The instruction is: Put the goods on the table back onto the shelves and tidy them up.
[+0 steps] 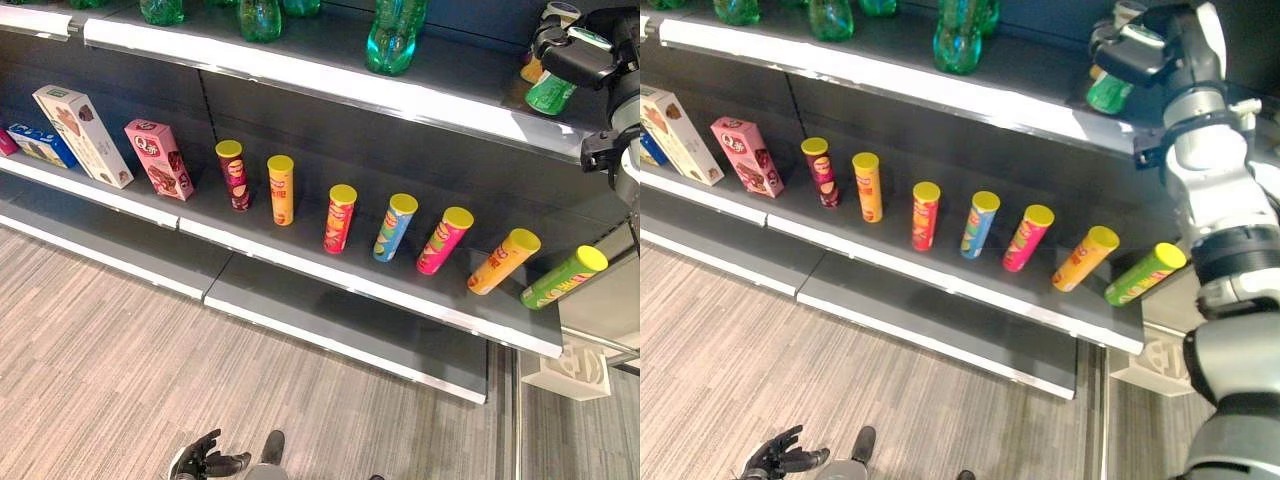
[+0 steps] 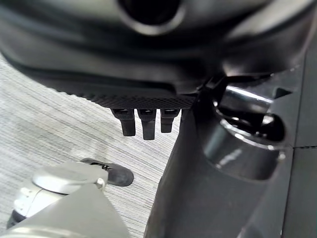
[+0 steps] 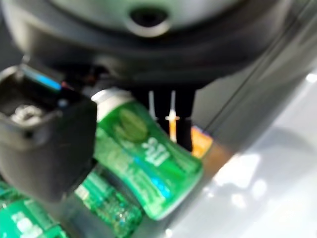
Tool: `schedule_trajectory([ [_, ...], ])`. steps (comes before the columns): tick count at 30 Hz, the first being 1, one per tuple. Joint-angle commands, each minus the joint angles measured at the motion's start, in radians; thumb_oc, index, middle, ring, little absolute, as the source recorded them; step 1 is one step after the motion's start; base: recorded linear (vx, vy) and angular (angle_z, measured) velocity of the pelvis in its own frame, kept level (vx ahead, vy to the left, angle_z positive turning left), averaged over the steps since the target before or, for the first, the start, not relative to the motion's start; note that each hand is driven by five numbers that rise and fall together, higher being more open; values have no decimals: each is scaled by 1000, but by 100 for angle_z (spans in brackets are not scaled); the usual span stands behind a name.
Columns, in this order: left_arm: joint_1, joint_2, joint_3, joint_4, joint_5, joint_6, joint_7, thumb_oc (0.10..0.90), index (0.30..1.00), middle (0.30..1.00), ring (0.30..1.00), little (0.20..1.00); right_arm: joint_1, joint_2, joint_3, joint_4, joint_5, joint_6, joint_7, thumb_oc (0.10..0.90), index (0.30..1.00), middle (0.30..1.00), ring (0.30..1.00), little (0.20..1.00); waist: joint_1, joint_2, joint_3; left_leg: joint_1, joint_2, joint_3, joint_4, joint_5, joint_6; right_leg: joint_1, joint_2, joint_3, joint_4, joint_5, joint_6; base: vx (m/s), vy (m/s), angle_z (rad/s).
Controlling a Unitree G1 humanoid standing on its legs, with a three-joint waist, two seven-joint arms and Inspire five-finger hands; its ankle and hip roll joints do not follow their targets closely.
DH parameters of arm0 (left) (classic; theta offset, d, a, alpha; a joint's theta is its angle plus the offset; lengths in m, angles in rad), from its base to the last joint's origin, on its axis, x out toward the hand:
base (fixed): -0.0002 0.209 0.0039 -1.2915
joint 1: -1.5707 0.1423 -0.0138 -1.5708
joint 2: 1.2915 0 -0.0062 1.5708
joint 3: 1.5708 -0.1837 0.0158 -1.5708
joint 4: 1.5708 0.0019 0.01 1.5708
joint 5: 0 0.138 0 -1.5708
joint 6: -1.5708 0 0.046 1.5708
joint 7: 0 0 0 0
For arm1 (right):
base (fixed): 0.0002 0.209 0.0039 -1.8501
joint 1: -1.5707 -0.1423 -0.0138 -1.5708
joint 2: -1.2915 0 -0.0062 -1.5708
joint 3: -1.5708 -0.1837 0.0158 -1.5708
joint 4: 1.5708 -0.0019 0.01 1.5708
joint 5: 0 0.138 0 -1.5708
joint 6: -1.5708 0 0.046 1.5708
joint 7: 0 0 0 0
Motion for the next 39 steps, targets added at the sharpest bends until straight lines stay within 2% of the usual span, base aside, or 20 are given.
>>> schedule_trajectory([
  [1, -27, 57, -50, 1, -19, -39, 16, 800, 900, 900, 900, 900, -181, -54, 50, -8, 20, -66, -16, 400, 300, 300, 300, 300, 21, -52, -66, 46, 28, 76, 3, -135, -35, 6, -54, -21, 8, -25, 56, 10, -11, 6],
  [5, -27, 57, -50, 0, -19, -39, 16, 800, 900, 900, 900, 900, -181, -54, 50, -8, 20, -66, -16, 400, 300, 300, 300, 300, 21, -52, -66, 46, 28, 76, 3, -135, -35, 6, -54, -21, 8, -25, 56, 1, -2, 3],
  [13, -29, 55, -49, 4, -23, -42, 20, 800, 900, 900, 900, 900, -235, -71, 122, 65, -108, -42, -28, 400, 300, 300, 300, 300, 15, -57, -61, 45, 33, 72, 3, -137, -36, 8, -50, -27, 8, -30, 53, 0, 0, 0],
  [15, -39, 54, -46, 18, -19, -46, 31, 800, 900, 900, 900, 900, -262, -63, 144, 104, -172, -29, -48, 400, 300, 300, 300, 300, 8, -57, -61, 46, 33, 74, 3, -138, -36, 5, -49, -24, 8, -30, 52, 0, 0, 0],
  [35, -31, 53, -37, 14, -22, -43, 37, 800, 900, 900, 900, 900, -222, -15, 97, 137, -173, -20, -50, 400, 300, 300, 300, 300, -7, -49, -59, 58, 35, 89, 3, -147, -30, 5, -50, -8, 7, -31, 51, 0, 0, 0],
  [37, -31, 53, -39, 10, -25, -45, 40, 800, 900, 900, 900, 900, -219, -12, 92, 138, -172, -19, -56, 800, 900, 900, 900, 900, -8, -48, -58, 58, 36, 91, 3, -147, -30, 5, -50, -7, 7, -31, 51, 0, 0, 0],
  [39, -31, 53, -40, 7, -26, -45, 39, 800, 900, 900, 900, 900, -218, -9, 89, 137, -173, -19, -58, 800, 900, 900, 900, 900, -9, -48, -59, 59, 36, 92, 3, -148, -30, 4, -50, -5, 7, -31, 51, 0, 0, 0],
])
